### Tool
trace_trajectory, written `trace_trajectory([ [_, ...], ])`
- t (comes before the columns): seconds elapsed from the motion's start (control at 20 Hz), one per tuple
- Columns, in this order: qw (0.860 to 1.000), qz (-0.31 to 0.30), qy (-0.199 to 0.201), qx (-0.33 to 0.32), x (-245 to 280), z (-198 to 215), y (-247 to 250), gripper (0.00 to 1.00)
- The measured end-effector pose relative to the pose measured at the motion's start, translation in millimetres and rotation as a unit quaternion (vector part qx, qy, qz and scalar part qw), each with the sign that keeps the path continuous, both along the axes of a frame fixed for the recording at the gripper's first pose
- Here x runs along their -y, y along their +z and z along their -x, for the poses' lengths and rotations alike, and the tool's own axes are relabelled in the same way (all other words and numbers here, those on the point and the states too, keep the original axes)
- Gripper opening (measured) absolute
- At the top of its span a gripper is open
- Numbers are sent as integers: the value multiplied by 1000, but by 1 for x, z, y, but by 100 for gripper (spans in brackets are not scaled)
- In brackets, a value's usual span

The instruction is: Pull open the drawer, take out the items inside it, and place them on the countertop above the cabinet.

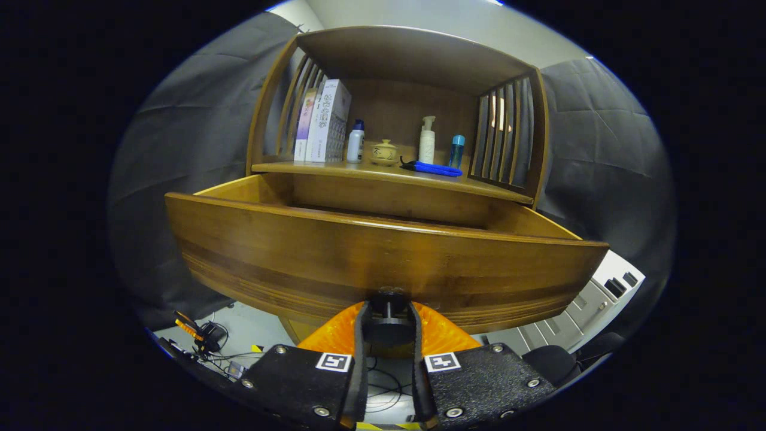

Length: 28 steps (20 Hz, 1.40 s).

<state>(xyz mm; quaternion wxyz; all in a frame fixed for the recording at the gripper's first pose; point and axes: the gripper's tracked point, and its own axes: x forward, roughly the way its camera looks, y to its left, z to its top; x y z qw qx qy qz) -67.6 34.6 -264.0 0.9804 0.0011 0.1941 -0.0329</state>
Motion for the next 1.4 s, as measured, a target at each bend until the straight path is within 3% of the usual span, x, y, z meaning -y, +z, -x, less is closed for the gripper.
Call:
trace_trajectory([
  [0.2, 1000, -9, 11, -3, -6, 10, -1, 32],
  [0.3, 999, -20, 34, -2, -11, 15, 2, 45],
  [0.4, 994, -79, 69, 22, -29, 15, 15, 57],
  [0.6, 988, -120, 67, 68, -19, 18, 52, 80],
  [0.75, 985, -116, 57, 112, -2, 11, 95, 97],
  [0.95, 991, -75, 55, 95, 10, -7, 126, 97],
  [1.15, 992, -72, 32, 95, 16, -44, 157, 97],
  [1.4, 996, -86, -2, 32, 26, -85, 146, 98],
])
